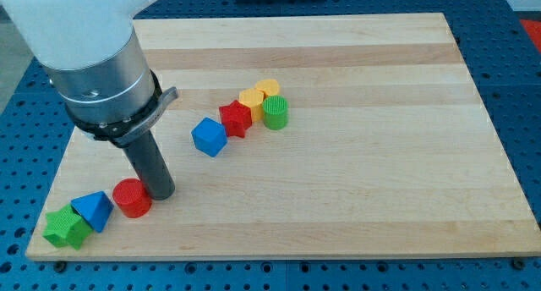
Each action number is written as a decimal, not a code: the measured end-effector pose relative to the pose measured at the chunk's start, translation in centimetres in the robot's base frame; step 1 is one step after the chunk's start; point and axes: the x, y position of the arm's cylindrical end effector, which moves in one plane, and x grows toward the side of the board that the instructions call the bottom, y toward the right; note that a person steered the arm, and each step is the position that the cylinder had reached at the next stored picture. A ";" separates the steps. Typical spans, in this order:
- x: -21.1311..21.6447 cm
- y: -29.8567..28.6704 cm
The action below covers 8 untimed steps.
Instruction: Push the blue cube closer to blue triangle
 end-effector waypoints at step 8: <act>-8.3 10.0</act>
